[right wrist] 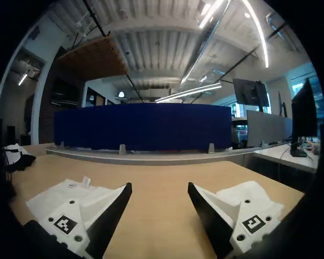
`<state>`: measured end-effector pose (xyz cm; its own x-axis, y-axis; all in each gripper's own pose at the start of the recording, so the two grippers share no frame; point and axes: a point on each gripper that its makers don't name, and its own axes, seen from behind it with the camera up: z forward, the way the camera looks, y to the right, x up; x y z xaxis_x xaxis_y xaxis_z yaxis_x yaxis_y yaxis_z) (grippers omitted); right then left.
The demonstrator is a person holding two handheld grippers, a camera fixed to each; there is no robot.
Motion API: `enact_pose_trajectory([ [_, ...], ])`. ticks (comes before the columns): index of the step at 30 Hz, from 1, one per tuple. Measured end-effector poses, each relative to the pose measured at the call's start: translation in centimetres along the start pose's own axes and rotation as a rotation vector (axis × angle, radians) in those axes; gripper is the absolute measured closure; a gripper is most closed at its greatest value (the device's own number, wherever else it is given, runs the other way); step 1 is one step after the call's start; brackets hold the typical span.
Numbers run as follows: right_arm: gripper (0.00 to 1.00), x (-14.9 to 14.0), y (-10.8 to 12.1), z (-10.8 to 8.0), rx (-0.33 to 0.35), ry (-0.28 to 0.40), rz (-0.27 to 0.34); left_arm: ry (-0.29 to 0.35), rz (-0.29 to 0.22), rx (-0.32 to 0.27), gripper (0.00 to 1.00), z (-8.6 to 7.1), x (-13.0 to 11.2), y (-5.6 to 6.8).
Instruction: Fold towel
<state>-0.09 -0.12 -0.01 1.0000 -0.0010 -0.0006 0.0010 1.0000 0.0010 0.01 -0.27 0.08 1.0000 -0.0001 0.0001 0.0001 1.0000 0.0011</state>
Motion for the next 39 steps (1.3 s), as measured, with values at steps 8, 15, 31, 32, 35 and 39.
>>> enact_pose_trajectory([
  [8,0.00,1.0,0.0,-0.1,-0.004,-0.002,-0.026,-0.015,0.017,0.004,0.08,0.4,0.4,-1.5],
  [15,0.00,6.7,0.0,-0.3,-0.008,0.025,-0.028,-0.009,0.017,-0.013,0.08,0.5,5.3,-1.3],
  [31,0.00,14.4,-2.1,-1.4,0.090,-0.064,-0.101,-0.137,0.096,-0.167,0.08,-1.2,12.7,3.4],
  [32,0.00,14.5,-2.4,-1.4,0.102,-0.072,-0.107,-0.147,0.101,-0.182,0.08,-1.4,12.8,3.9],
  [35,0.00,14.5,-3.4,-1.7,0.146,-0.111,-0.122,-0.184,0.125,-0.222,0.08,-1.6,12.6,5.1],
  [39,0.00,13.8,-4.6,-2.1,0.209,-0.179,-0.142,-0.239,0.164,-0.287,0.08,-2.1,11.9,6.8],
])
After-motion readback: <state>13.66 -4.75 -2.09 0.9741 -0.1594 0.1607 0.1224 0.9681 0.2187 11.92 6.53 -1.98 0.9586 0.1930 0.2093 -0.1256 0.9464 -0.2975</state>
